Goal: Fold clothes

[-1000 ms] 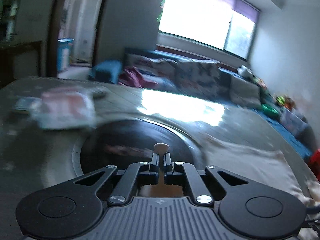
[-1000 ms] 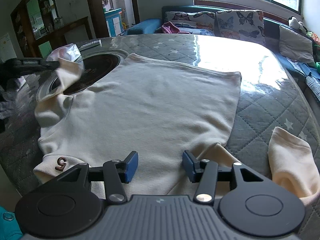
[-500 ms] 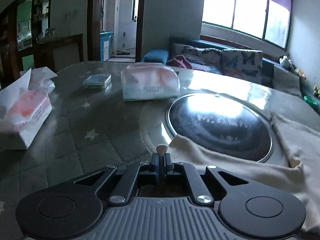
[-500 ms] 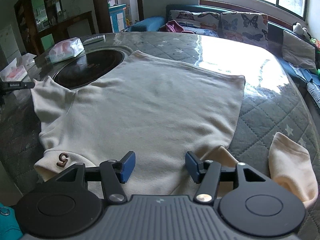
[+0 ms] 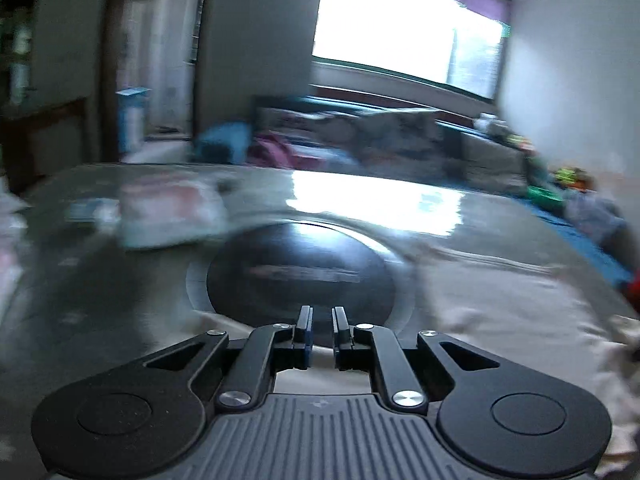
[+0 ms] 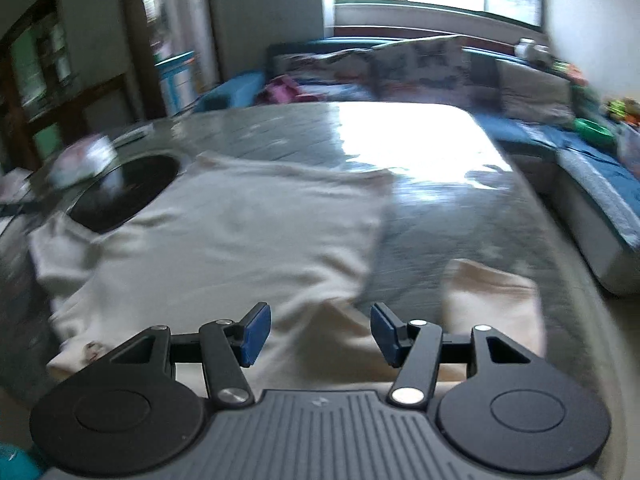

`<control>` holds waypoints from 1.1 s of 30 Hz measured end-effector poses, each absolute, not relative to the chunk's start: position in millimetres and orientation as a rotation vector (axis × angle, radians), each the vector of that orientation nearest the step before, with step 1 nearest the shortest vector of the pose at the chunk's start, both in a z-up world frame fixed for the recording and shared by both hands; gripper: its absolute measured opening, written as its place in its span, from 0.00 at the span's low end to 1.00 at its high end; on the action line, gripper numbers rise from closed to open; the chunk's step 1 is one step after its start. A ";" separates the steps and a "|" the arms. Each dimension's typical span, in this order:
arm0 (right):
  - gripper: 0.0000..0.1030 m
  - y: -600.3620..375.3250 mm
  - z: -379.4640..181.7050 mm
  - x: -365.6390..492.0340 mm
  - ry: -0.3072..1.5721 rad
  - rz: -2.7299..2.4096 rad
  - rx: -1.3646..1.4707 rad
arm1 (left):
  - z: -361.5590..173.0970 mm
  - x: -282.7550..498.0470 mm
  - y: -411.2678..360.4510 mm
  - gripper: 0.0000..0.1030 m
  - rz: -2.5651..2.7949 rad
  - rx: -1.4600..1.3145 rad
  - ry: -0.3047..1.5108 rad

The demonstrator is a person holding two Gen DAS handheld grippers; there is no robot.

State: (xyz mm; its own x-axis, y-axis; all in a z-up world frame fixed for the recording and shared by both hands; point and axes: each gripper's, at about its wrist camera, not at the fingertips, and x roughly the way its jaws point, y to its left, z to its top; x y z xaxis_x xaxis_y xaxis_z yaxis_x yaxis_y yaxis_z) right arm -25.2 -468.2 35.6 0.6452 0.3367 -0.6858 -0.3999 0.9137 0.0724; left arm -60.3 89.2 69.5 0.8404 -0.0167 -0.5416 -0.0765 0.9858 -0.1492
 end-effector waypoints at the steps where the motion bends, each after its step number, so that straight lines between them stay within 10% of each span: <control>1: 0.55 -474.4 34.8 -20.7 0.756 0.387 -0.082 | 69.1 -57.3 77.4 0.11 -0.011 -0.168 0.579; 28: 0.53 -566.7 15.0 30.5 0.754 0.079 0.033 | 27.0 -51.1 -78.1 0.35 -0.505 -0.022 0.755; 33: 0.38 -579.8 2.1 31.6 0.805 0.073 0.084 | 27.1 -51.4 -80.2 0.38 -0.509 -0.012 0.754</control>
State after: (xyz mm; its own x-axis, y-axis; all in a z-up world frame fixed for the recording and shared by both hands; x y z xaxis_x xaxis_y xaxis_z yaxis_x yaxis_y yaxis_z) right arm 31.6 -579.8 2.1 0.6912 0.0969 -0.7162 -0.0331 0.9942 0.1025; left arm -51.4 -80.2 27.1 0.6141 -0.4461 -0.6511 0.4375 0.8790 -0.1896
